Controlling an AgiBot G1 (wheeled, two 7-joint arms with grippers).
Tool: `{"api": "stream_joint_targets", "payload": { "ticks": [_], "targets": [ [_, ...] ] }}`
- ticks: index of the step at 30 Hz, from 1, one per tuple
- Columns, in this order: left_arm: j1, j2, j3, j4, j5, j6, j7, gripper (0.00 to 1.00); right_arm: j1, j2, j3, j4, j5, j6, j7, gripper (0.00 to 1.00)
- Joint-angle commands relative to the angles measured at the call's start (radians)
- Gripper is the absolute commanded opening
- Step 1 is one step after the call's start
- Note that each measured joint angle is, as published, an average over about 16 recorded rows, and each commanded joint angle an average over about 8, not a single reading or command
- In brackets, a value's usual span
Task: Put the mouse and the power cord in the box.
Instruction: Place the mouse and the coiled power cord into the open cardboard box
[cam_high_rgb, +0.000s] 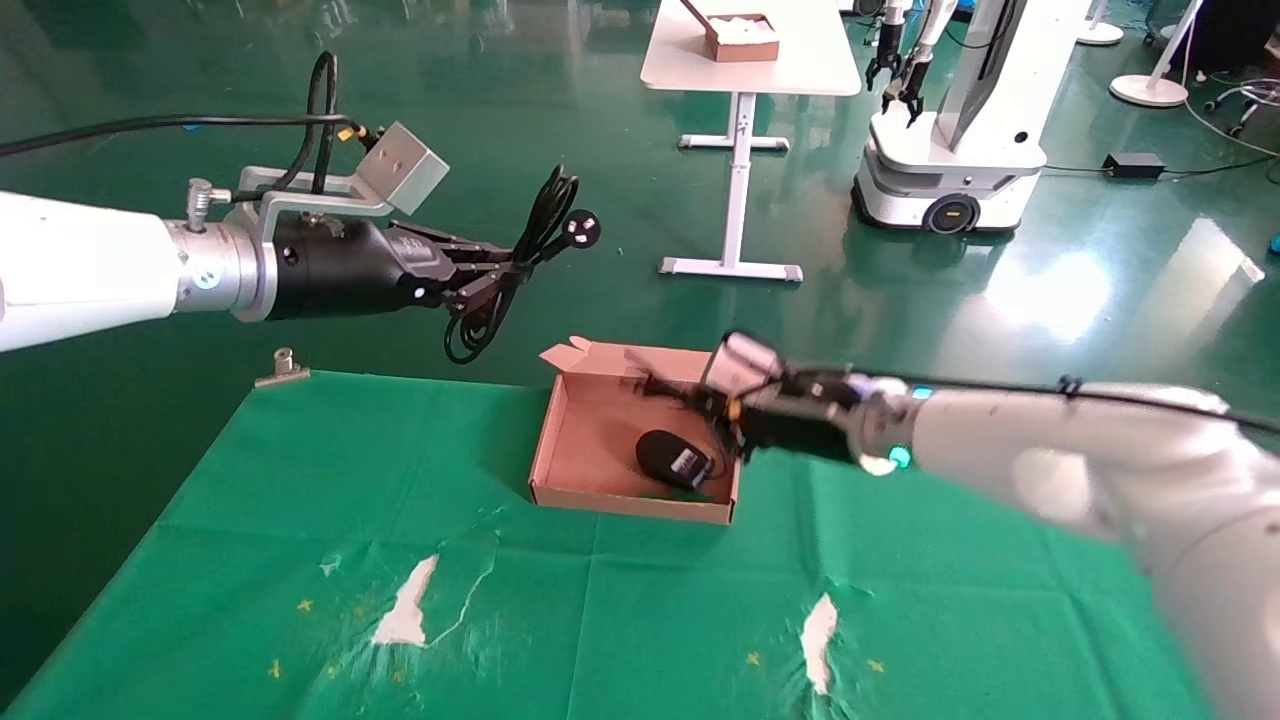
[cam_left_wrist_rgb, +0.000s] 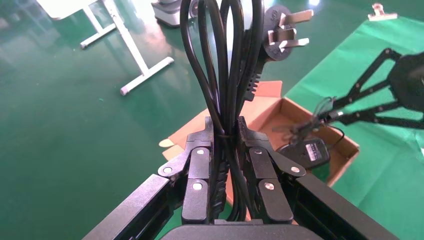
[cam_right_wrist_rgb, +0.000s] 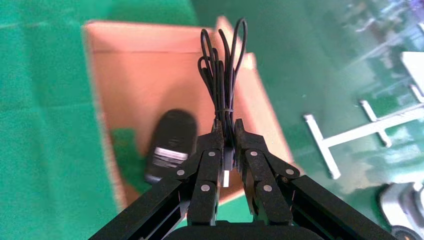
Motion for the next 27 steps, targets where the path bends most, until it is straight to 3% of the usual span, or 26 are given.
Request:
{"api": "stream_joint_targets", "payload": {
  "ticks": [1,5,6,19,27],
  "targets": [
    [0.012,-0.005,0.002,0.004,0.002,0.005,0.004,0.00,-0.027,-0.011,-0.004,0.005,-0.003,0.017,-0.013,0.48],
    [0.020,-0.015,0.007,-0.005,0.010,0.013,0.029,0.00,-0.040,-0.010,-0.009,0.023,0.003,0.008,-0.021,0.96],
    [0.021,-0.017,0.009,-0.007,0.012,0.017,0.036,0.00,-0.039,-0.010,-0.010,0.026,0.005,0.007,-0.022,1.00],
    [0.053,0.030,0.059,-0.036,0.085,0.017,0.124,0.00,0.013,0.014,0.015,0.039,0.071,0.008,-0.098,1.00],
    [0.138,0.140,0.117,-0.123,0.154,-0.186,0.208,0.00,0.117,0.121,0.056,0.035,0.129,-0.098,-0.167,1.00]
  ]
}}
